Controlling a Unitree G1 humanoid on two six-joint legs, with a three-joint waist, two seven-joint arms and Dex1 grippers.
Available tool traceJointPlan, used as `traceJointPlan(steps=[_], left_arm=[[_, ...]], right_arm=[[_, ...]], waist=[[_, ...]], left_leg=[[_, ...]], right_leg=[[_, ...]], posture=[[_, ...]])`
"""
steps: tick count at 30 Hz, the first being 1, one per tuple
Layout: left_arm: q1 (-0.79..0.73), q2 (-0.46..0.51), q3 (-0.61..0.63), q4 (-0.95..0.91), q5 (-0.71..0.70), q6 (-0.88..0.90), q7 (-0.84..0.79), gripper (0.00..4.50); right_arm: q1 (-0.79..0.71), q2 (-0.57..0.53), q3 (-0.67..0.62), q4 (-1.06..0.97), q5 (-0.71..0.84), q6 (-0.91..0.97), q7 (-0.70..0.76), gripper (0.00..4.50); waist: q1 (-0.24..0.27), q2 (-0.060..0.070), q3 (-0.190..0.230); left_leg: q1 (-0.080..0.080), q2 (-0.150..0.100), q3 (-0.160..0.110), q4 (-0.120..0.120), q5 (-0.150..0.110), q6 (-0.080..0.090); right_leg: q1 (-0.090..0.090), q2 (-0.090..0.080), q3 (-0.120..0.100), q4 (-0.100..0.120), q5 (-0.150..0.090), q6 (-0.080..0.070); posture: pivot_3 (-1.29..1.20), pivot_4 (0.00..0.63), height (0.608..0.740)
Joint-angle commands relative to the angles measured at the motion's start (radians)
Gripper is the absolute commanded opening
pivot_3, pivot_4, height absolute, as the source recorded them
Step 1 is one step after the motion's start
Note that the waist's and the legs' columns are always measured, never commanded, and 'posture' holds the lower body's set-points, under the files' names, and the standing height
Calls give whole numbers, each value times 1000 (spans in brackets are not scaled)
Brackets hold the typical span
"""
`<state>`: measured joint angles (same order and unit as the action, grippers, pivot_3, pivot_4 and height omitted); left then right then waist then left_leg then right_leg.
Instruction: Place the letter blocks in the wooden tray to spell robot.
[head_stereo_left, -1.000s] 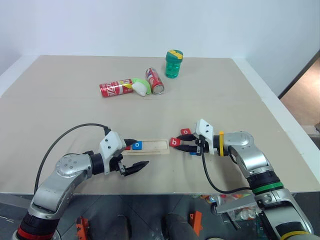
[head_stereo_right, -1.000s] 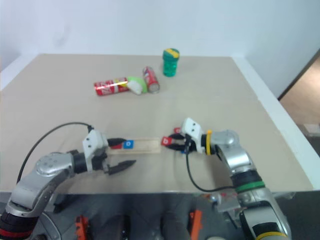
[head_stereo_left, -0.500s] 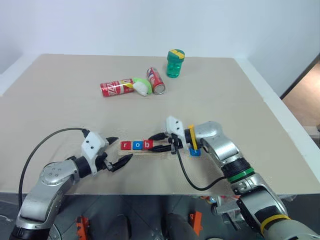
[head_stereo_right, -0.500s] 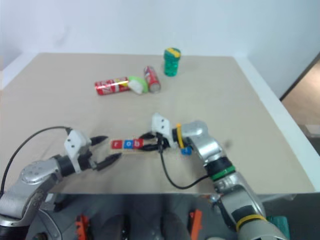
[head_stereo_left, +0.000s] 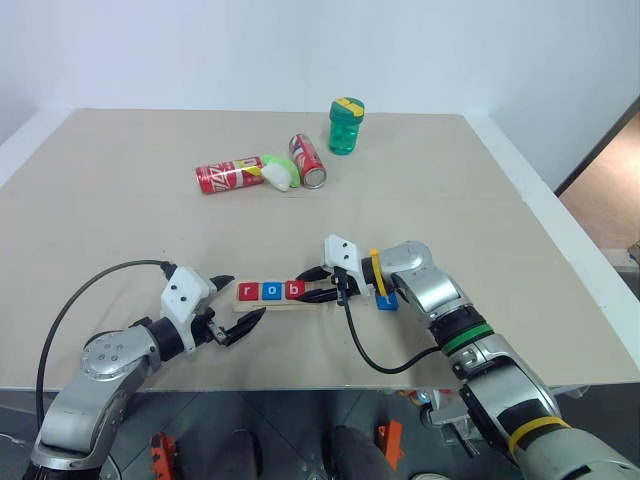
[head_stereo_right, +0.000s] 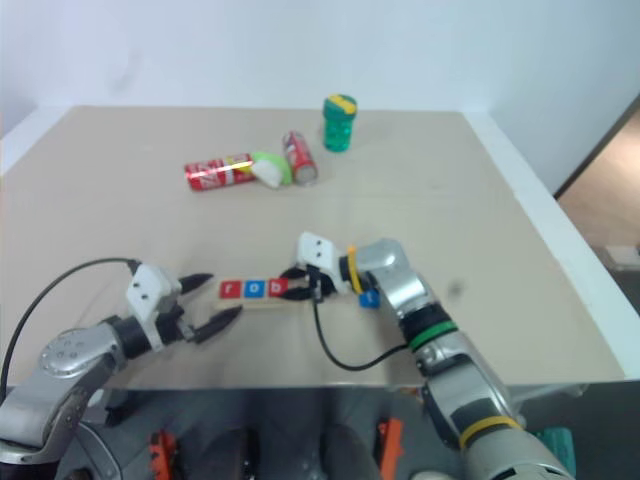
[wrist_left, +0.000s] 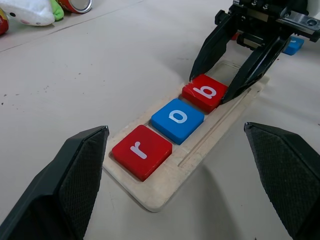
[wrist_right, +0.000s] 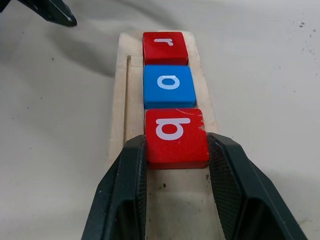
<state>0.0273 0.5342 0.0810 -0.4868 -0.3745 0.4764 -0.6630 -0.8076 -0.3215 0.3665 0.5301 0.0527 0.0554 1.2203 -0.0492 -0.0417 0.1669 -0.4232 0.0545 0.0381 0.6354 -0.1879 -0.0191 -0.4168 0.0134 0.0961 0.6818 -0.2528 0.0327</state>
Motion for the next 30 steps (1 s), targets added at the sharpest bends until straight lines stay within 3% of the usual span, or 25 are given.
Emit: traceJointPlan(steps=[1,8,17,20,30], left_arm=[[5,6,7,-48,-12,-17,3,4500],[15,14,-3,-47,1,-26,-5,4500],[76,91,26,-70,-89,-72,-163,4500],[69,125,19,-60,-89,-75,-196,4500],[27,149,-5,-28,-89,-79,-230,4500]], right_arm=[[-23,11,-6,5,-7,-4,7,2224],[-31,23,-17,4,-3,12,2,4418],[11,-50,-190,-196,127,256,-80,4418],[15,-114,-259,-134,121,229,-128,4418],[40,-298,-253,62,83,40,30,4418]], waist=[[0,0,0],[0,0,0],[2,0,0],[3,0,0],[-8,1,1]], left_leg=[[0,0,0,0,0,0],[0,0,0,0,0,0],[-1,0,0,-1,0,0],[-2,-1,0,-1,0,0],[-1,-1,4,-2,0,0]], right_leg=[[0,0,0,0,0,0],[0,0,0,0,0,0],[-2,-1,0,0,0,-2],[-2,-2,0,0,-2,-4],[-3,-1,3,-1,-1,0]], posture=[[0,150,740],[0,150,740],[0,150,740],[0,150,740],[0,150,740]])
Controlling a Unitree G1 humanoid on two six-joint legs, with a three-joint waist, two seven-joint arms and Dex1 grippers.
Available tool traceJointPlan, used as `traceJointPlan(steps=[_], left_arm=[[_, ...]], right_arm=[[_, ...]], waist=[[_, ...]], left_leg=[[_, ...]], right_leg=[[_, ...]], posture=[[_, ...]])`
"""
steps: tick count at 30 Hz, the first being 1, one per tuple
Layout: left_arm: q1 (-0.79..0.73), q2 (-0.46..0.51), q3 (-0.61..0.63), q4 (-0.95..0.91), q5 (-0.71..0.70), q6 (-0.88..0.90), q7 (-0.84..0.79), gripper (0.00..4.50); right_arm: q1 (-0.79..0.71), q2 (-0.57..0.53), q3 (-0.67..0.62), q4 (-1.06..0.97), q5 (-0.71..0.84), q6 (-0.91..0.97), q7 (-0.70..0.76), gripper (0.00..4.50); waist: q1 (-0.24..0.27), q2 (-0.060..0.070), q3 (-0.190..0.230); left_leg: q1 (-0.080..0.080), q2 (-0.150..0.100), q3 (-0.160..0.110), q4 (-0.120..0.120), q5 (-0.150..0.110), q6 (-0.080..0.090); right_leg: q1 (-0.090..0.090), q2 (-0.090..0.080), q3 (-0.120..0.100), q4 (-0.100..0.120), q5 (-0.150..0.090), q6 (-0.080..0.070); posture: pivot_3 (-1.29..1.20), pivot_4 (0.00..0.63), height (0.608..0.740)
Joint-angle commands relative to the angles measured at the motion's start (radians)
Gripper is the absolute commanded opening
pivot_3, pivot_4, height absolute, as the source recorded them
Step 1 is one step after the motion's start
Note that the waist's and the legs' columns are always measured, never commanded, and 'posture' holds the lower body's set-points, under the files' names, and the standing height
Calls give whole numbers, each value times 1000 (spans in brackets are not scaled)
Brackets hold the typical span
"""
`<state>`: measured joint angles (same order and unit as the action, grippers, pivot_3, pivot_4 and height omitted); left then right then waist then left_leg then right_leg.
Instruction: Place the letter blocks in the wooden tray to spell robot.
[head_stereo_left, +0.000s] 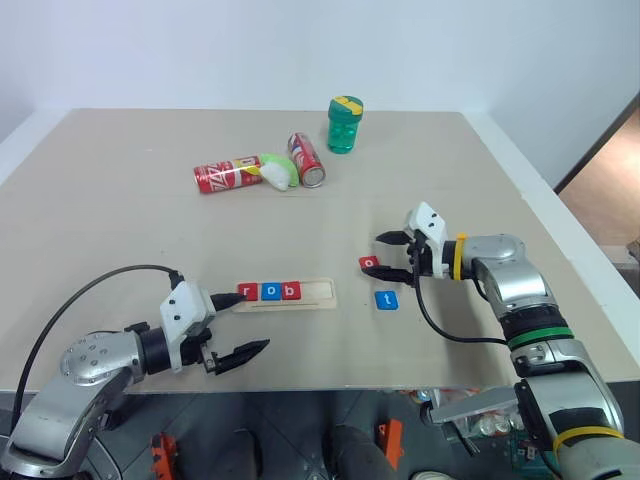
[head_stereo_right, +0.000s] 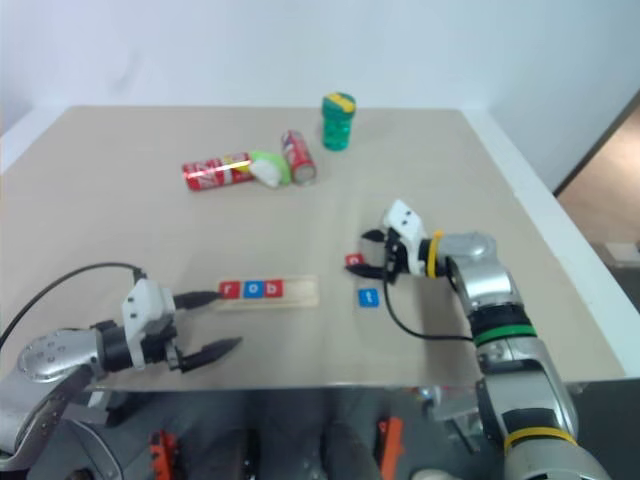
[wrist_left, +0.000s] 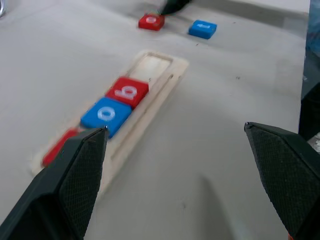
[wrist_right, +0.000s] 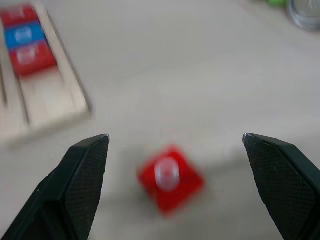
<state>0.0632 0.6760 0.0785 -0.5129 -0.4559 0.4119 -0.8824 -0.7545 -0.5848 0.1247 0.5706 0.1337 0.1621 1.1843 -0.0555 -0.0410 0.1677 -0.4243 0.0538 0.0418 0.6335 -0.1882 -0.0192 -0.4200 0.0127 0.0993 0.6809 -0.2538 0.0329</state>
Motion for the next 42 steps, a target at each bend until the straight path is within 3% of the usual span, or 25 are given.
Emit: traceJointPlan(steps=[1,14,17,28,31,37,42], left_arm=[[-12,8,-9,4,-5,-16,-14,4500],[-37,-3,-37,21,12,-15,-3,4500],[-25,-6,-33,14,13,-11,6,4500],[-10,-4,-42,11,17,-13,21,4500],[-11,0,-43,15,18,-15,21,4500],[-11,8,-41,21,20,-15,14,4500],[-24,1,-27,28,12,-13,23,4500]], right_arm=[[-22,-39,-7,47,-7,-94,75,4418],[-130,51,18,307,-92,-312,64,4418],[-132,67,29,337,-105,-332,66,3845],[-129,80,29,318,-124,-195,8,3845],[-112,84,9,241,-97,-99,-18,3845],[-16,91,-54,-101,-25,114,-129,3845],[118,179,-139,-497,-47,386,-438,3845]], waist=[[-3,0,0],[-5,0,0],[-5,0,0],[-18,0,0],[-18,0,0],[-18,0,0],[-16,0,0]], left_leg=[[0,1,0,0,0,0],[1,1,1,0,0,0],[1,1,1,0,0,0],[2,2,0,0,0,0],[3,2,0,0,0,0],[3,1,0,1,2,-1],[0,1,-1,0,2,-1]], right_leg=[[0,0,0,0,0,0],[0,1,1,0,1,0],[0,0,1,0,1,0],[2,1,1,0,1,0],[2,1,0,0,1,0],[3,1,1,0,1,-2],[-1,1,1,1,1,2]], posture=[[0,150,740],[0,150,740],[0,150,740],[0,150,740],[0,150,740],[0,150,740],[0,150,740]])
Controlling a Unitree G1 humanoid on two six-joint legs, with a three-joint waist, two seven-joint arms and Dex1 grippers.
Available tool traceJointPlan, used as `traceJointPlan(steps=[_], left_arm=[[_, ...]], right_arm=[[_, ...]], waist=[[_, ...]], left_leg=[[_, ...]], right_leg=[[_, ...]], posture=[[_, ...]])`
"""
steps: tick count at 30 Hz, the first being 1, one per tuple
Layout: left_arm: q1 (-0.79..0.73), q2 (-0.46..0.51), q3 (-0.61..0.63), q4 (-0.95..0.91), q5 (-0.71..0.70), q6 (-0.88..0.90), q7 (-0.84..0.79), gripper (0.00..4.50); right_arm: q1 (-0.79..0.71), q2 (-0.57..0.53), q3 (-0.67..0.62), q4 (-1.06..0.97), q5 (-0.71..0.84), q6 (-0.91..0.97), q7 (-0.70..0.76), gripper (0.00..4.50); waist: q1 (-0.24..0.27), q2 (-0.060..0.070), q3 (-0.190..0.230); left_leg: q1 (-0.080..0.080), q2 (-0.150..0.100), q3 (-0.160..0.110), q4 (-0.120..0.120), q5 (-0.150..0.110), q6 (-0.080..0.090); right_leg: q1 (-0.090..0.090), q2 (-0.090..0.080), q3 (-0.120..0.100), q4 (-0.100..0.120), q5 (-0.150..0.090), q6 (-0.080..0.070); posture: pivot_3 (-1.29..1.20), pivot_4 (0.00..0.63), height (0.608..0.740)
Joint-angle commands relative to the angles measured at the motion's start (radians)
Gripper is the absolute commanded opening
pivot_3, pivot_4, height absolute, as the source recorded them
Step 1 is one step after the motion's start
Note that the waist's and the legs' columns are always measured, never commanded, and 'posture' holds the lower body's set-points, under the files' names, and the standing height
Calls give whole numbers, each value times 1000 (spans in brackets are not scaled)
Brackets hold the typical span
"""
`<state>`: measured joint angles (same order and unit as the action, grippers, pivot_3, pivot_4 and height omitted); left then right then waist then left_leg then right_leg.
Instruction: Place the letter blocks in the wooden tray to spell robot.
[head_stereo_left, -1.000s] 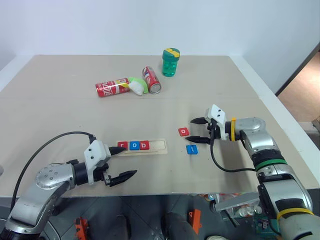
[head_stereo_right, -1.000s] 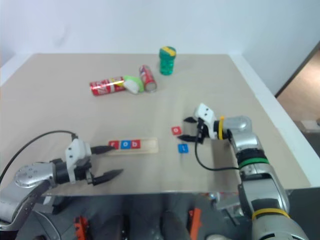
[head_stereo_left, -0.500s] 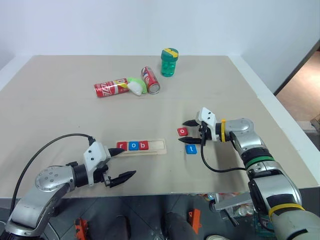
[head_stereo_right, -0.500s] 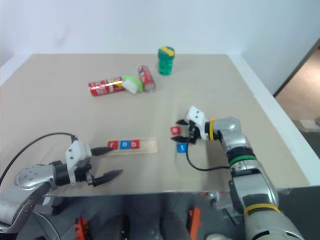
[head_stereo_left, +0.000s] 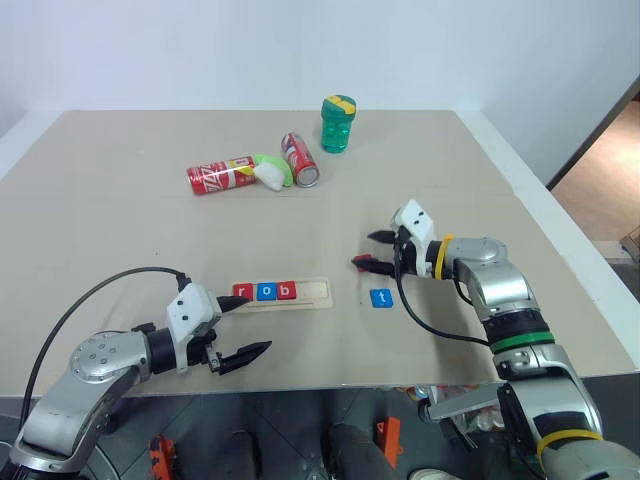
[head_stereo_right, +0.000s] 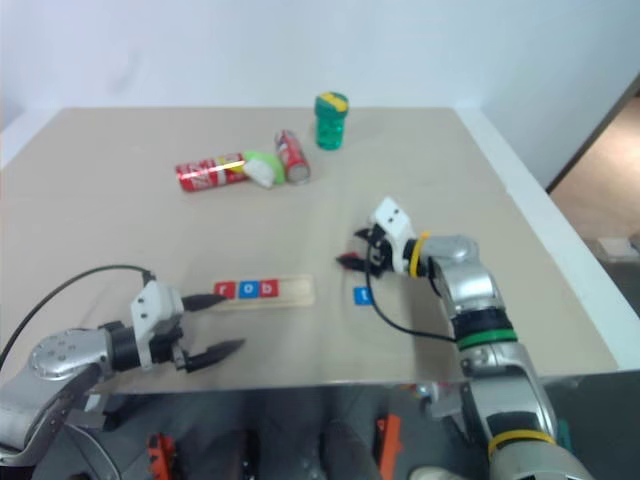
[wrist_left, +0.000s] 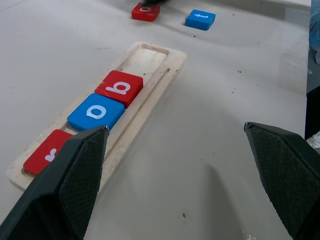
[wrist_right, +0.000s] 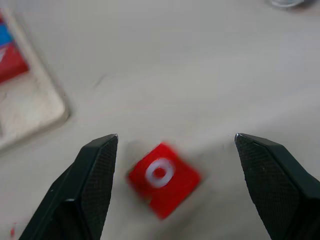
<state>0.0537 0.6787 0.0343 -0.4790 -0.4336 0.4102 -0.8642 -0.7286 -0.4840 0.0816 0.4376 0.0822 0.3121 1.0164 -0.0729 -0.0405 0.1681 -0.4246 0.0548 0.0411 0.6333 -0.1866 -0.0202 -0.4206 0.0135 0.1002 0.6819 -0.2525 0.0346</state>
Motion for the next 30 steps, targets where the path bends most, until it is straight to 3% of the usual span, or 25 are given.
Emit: traceJointPlan(steps=[1,4,7,14,25,30], left_arm=[[-20,-14,20,-12,-24,-3,13,4500],[-30,-50,14,-33,-66,10,27,4500],[-40,-54,-9,-37,-61,13,24,4500],[-74,-42,-36,-7,-33,2,15,4500],[-61,-34,-51,-12,-13,-6,10,4500],[-54,-32,-50,-16,-8,-4,10,4500]], right_arm=[[128,130,-115,-461,-12,309,-367,3845],[231,305,-125,-684,-83,475,-642,3845],[285,391,-102,-743,-133,534,-775,3845],[334,424,-83,-718,-142,550,-867,3845],[319,463,-61,-658,-84,594,-868,3845],[318,466,-53,-681,-70,618,-870,2316]], waist=[[1,0,0],[1,0,0],[1,0,-1],[-2,-1,-1],[-2,-1,-1],[-3,-2,-2]], left_leg=[[-1,0,-1,-2,0,0],[-2,1,-2,-3,0,-1],[-4,2,-3,-4,1,-5],[-4,-2,-1,-1,2,-6],[-4,-1,-3,-4,2,-6],[-3,-1,-3,-4,2,-6]], right_leg=[[-1,1,0,0,-1,0],[-3,2,0,1,-2,-1],[-5,3,0,1,-2,-1],[-4,-1,0,0,-2,1],[-4,1,-1,0,-3,1],[-4,0,-1,0,-2,1]], posture=[[0,150,740],[0,150,740],[0,150,740],[0,150,740],[0,150,740],[0,150,740]])
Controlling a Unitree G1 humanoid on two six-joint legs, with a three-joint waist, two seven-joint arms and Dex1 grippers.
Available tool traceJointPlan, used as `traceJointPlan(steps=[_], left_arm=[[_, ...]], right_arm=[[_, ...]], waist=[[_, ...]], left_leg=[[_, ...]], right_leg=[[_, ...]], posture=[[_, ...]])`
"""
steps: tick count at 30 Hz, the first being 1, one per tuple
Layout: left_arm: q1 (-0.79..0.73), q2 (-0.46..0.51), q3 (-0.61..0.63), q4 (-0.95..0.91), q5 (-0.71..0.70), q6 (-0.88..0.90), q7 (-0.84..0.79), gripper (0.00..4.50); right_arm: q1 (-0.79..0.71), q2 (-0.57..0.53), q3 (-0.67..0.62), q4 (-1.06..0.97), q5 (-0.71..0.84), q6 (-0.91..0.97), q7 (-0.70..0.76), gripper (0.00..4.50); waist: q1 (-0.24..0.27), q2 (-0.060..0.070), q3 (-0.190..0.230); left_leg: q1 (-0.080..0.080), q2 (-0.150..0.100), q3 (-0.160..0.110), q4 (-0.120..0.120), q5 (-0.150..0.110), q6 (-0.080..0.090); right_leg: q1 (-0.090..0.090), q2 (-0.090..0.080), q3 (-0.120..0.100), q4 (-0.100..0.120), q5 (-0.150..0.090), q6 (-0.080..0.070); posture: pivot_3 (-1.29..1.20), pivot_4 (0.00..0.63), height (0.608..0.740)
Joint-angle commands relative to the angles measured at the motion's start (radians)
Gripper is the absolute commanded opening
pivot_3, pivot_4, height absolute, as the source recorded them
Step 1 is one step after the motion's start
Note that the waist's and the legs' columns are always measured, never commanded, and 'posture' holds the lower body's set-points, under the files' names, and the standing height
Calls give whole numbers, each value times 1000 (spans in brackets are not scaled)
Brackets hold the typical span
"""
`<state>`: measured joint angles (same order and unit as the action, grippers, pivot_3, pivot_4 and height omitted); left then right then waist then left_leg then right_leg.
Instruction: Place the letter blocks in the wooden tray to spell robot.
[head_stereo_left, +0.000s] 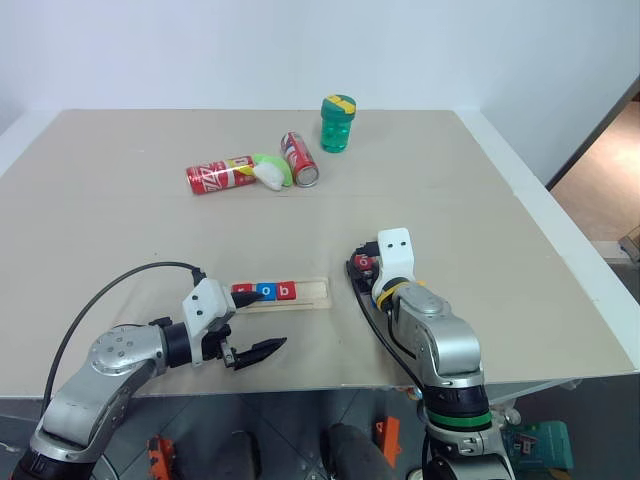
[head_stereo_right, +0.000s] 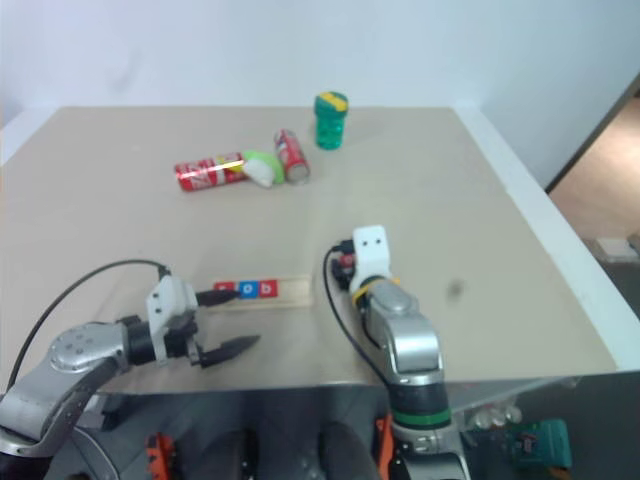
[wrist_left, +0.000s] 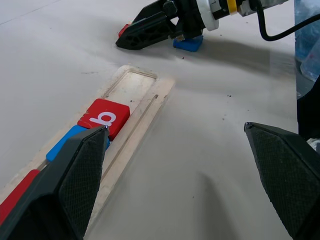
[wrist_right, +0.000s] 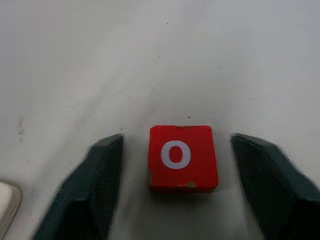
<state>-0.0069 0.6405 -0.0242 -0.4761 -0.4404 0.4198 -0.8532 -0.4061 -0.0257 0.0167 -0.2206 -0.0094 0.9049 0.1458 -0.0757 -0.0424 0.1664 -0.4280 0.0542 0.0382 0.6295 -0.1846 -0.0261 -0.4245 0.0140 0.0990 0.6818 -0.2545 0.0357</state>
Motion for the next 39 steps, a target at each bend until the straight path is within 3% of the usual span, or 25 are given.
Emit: traceJointPlan(steps=[1,3,4,13,28,29,35,39], left_arm=[[10,7,8,-20,1,-15,-2,4500],[14,9,8,-21,2,-16,-2,4500],[16,8,8,-22,3,-16,-2,4500],[15,16,-4,-14,16,-19,-14,4500],[0,20,-1,2,33,-19,-25,4500],[3,21,1,0,34,-19,-25,4500],[10,27,7,-1,38,-20,-28,4500],[-5,26,4,12,42,-28,-32,4500]], right_arm=[[-3,11,12,-37,26,44,-2,1928],[-2,14,16,-69,34,82,-1,1285],[-1,13,18,-79,37,95,-1,1208],[-23,-26,50,-286,139,387,62,1209],[-20,-37,42,-270,157,361,21,1209],[-26,-40,36,-275,154,351,17,2242],[-125,-110,-21,-326,207,386,71,4274],[-220,-275,-24,-265,299,340,254,4437]], waist=[[0,0,0],[0,0,0],[0,0,0],[0,0,0],[0,0,0],[0,0,0],[0,0,0],[0,0,0]], left_leg=[[0,0,0,0,0,0],[0,1,0,0,0,0],[0,1,0,0,0,0],[0,1,-2,-2,0,0],[-1,0,-1,-2,0,0],[-1,0,-2,-2,0,0],[-1,0,-1,-2,0,0],[-1,-1,-1,-3,0,0]], right_leg=[[0,0,0,0,0,0],[0,1,0,0,0,-1],[0,1,0,0,0,-1],[-1,1,-1,0,-1,-2],[-1,0,-1,0,-2,-1],[-1,0,-1,0,-2,-1],[-1,0,-1,0,-1,-1],[-1,-1,-1,0,-2,-1]], posture=[[0,150,740],[0,150,740],[0,150,740],[0,150,740],[0,150,740],[0,150,740],[0,150,740],[0,150,740]])
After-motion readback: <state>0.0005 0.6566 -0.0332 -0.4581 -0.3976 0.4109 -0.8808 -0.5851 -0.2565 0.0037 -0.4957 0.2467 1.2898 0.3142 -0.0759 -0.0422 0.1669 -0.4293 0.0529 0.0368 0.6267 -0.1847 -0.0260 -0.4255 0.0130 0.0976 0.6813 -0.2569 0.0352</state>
